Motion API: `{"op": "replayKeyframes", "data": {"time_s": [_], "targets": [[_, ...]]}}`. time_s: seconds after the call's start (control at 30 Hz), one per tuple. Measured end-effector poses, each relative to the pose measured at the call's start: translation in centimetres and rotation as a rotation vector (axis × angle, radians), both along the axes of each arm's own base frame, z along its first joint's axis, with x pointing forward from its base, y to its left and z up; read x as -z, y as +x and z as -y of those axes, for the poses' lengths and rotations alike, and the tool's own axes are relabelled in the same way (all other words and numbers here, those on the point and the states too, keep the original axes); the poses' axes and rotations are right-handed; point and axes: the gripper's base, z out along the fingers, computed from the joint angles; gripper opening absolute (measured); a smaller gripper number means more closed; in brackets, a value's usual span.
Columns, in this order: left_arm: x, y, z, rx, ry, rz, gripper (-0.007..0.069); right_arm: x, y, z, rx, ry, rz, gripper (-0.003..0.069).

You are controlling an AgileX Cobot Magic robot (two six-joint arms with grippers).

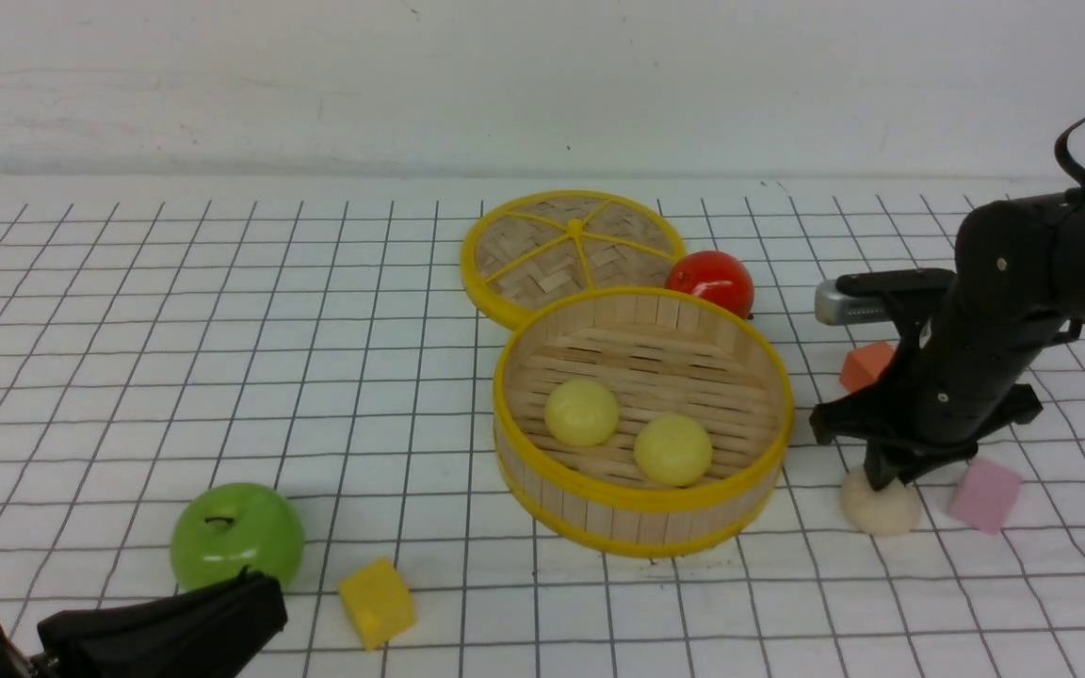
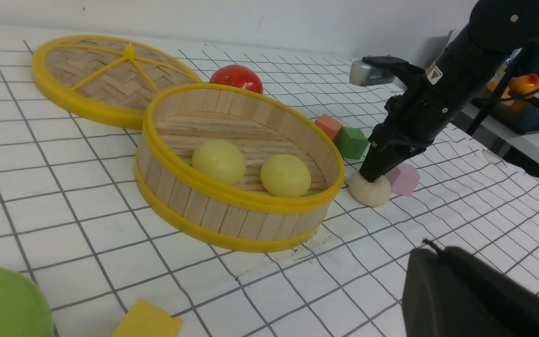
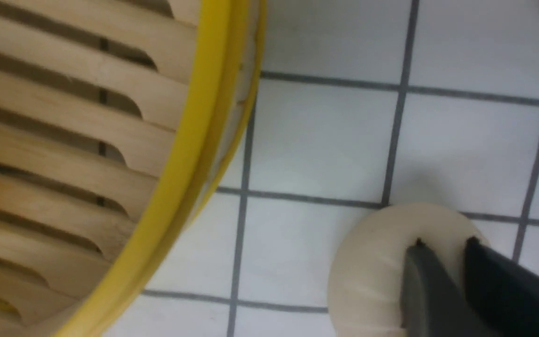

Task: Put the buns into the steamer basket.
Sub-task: Use the right arm to grab a steamed stuffed bun, then use the right arm to put the steamed stuffed bun into the steamer

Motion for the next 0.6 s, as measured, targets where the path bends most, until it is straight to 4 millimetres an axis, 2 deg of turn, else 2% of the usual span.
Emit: {"op": "replayKeyframes", "data": {"time_s": [0.07,0.17,0.27,0.33,0.37,0.4,0.47,0.6], "targets": [[0.0,0.0,0.0,0.0,0.0,0.0,-0.0013,0.0,-0.1,0.0,-0.022,-0.008,-0.009,0.0012],[0.0,0.0,0.0,0.0,0.0,0.0,-0.0013,-0.6,-0.3,0.1,-0.034,-0.011,-0.01,0.0004],[0.0,0.0,0.0,0.0,0.0,0.0,-0.0013,-3.0,-1.2,0.0,-0.038,0.004,0.027,0.0004],[0.0,0.0,0.0,0.0,0.0,0.0,-0.0013,-5.5,-2.0,-0.5,-0.044,0.04,0.085,0.0004],[0.0,0.0,0.0,0.0,0.0,0.0,-0.0013,-6.7,-2.5,-1.1,-0.061,0.076,0.116,0.0004],[0.0,0.0,0.0,0.0,0.0,0.0,-0.0013,-7.1,-2.7,-1.2,-0.064,0.083,0.127,0.0004],[0.0,0.0,0.0,0.0,0.0,0.0,-0.0013,-8.5,-2.9,-2.8,-0.121,0.141,0.19,0.0007],[0.0,0.0,0.0,0.0,0.0,0.0,-0.0013,-8.2,-1.4,-5.2,-0.157,0.209,0.259,0.0011]]}}
